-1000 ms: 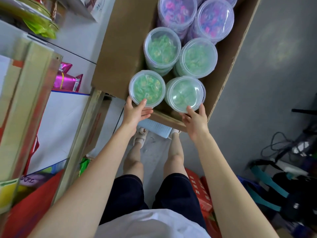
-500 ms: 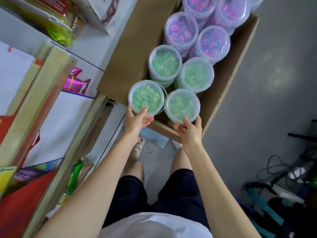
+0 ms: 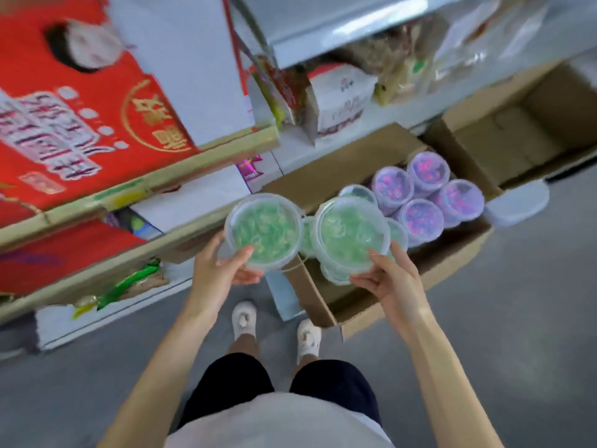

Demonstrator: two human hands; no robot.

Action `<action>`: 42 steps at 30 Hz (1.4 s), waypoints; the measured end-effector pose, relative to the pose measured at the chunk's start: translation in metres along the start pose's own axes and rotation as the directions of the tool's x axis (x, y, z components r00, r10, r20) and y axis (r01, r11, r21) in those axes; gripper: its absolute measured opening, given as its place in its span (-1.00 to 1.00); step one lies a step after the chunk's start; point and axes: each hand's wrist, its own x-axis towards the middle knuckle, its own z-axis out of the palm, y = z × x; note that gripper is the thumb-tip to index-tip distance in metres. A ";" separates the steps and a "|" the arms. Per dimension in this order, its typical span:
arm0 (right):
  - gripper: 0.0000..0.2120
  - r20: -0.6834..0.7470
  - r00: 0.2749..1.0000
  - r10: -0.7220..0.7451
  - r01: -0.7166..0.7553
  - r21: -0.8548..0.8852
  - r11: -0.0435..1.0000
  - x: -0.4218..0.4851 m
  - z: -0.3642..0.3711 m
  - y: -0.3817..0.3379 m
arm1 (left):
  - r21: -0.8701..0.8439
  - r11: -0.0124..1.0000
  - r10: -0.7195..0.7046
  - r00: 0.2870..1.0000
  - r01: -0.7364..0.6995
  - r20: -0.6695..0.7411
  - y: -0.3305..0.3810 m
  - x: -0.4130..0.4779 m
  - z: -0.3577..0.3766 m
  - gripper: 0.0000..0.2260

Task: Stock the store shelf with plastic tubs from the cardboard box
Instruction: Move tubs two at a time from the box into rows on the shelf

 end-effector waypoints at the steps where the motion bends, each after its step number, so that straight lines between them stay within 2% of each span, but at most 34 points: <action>1: -0.67 0.046 0.999 -0.020 0.021 -0.020 1.000 -0.006 0.010 -0.010 | -0.023 1.000 0.019 0.999 -0.020 -0.028 0.004 -0.013 -0.008 -0.47; 5: -0.68 0.211 0.974 -0.084 0.103 -0.079 0.992 -0.030 0.066 -0.039 | -0.085 0.984 0.143 0.978 -0.157 -0.152 0.030 -0.059 -0.051 -0.72; 8: -0.69 0.344 0.932 -0.109 0.150 -0.095 0.984 -0.052 0.121 -0.051 | -0.117 0.957 0.228 0.936 -0.266 -0.267 0.051 -0.091 -0.096 -0.82; 13: -0.66 0.521 0.843 -0.135 0.215 -0.095 0.972 -0.098 0.213 -0.046 | -0.098 0.902 0.349 0.842 -0.421 -0.411 0.070 -0.138 -0.186 -0.79; 16: -0.66 0.592 0.797 -0.121 0.203 -0.073 0.977 -0.128 0.269 -0.027 | -0.124 0.866 0.369 0.787 -0.484 -0.494 0.076 -0.164 -0.244 -0.84; 22: -0.67 0.724 0.686 -0.071 0.195 -0.090 0.977 -0.188 0.388 0.005 | -0.085 0.801 0.428 0.667 -0.593 -0.610 0.096 -0.207 -0.371 -0.79; 24: -0.69 0.754 0.653 -0.069 0.192 -0.076 0.978 -0.205 0.428 0.013 | -0.061 0.779 0.456 0.630 -0.624 -0.629 0.106 -0.218 -0.411 -0.83; 28: -0.77 0.774 0.632 -0.040 0.103 -0.033 0.994 -0.230 0.505 0.022 | -0.042 0.760 0.458 0.580 -0.648 -0.673 0.127 -0.240 -0.482 -0.87; 31: -0.82 0.776 0.631 0.004 0.075 -0.066 0.995 -0.241 0.560 0.025 | -0.037 0.739 0.449 0.533 -0.672 -0.718 0.140 -0.249 -0.529 -0.90; 34: -0.96 0.777 0.629 0.023 0.106 -0.115 0.988 -0.245 0.610 0.027 | 0.008 0.727 0.449 0.465 -0.687 -0.763 0.153 -0.245 -0.572 -0.91; 38: -0.93 0.820 0.573 0.015 0.167 -0.134 0.977 -0.239 0.664 0.028 | 0.036 0.734 0.440 0.434 -0.678 -0.786 0.173 -0.228 -0.619 -0.89; 42: -0.84 0.847 0.528 0.060 0.149 -0.162 0.976 -0.219 0.716 0.026 | 0.058 0.751 0.427 0.417 -0.657 -0.802 0.185 -0.206 -0.655 -0.85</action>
